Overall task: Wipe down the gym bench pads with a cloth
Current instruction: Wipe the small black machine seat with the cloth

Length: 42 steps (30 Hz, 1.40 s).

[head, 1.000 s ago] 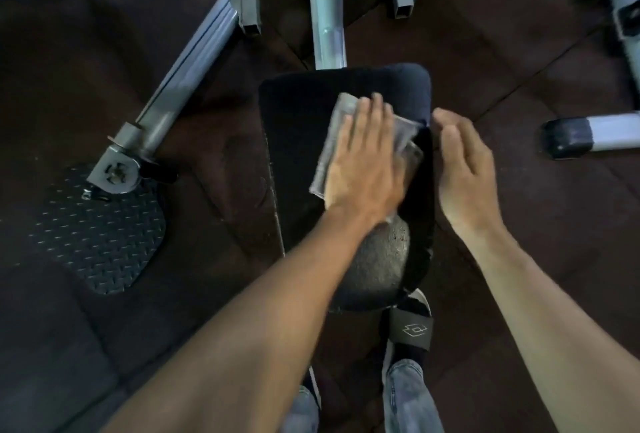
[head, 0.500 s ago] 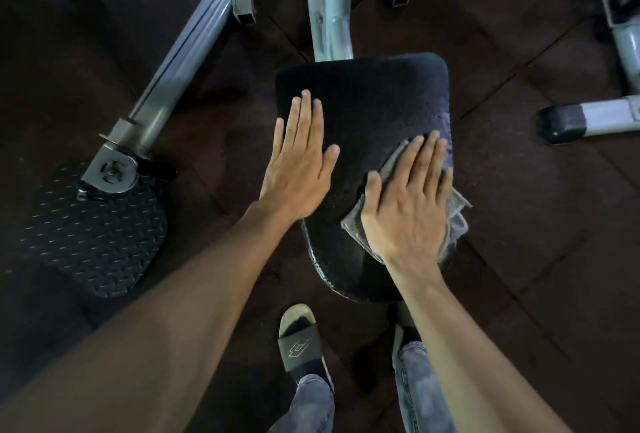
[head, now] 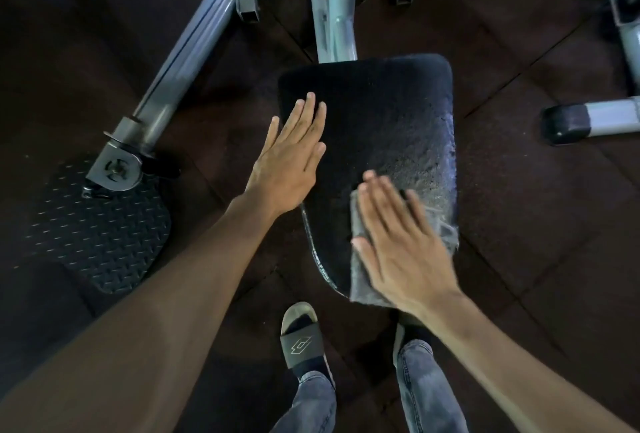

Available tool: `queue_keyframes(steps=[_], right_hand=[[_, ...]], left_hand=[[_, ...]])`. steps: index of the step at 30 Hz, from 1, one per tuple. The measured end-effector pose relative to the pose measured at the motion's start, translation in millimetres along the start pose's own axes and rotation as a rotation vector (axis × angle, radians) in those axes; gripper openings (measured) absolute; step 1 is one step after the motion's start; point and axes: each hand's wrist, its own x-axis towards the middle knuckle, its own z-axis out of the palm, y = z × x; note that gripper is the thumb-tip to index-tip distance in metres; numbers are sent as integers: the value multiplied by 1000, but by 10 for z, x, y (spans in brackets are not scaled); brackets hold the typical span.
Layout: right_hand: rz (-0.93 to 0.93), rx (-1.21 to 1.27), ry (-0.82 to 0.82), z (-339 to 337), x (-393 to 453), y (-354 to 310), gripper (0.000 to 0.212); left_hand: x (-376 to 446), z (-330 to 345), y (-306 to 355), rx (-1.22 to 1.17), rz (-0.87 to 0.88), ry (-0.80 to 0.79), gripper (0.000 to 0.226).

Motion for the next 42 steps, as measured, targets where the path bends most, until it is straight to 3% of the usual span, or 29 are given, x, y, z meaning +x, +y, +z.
queue_keyframes(steps=[3, 7, 11, 15, 18, 20, 23, 26, 33, 39, 42], right_hand=[[261, 43, 56, -83, -15, 51, 70], [291, 89, 85, 10, -124, -222, 71], [410, 134, 92, -56, 360, -437, 74], [237, 162, 94, -58, 606, -631, 74], [14, 143, 10, -43, 242, -517, 75], [-33, 135, -21, 5, -94, -277, 74], [214, 188, 30, 67, -191, 276, 73], [452, 480, 115, 8, 340, 691, 74], [425, 158, 205, -140, 1198, 780, 74], [82, 194, 210, -296, 1535, 568, 71], [70, 247, 203, -324, 1174, 654, 71]], left_hand=[[15, -65, -54, 41, 36, -12, 57], [11, -53, -60, 21, 34, -13, 57], [38, -31, -74, -79, 35, 0, 56], [51, -28, -100, -161, 24, -4, 58], [24, -4, -52, -134, -7, 18, 57], [11, 42, 35, -143, -55, 62, 57], [30, 194, 226, -148, -148, 135, 57], [77, 338, 343, -133, -228, 230, 59], [103, 430, 350, -112, -250, 293, 58], [92, 436, 319, -114, -225, 289, 58], [71, 428, 333, -116, -224, 295, 57]])
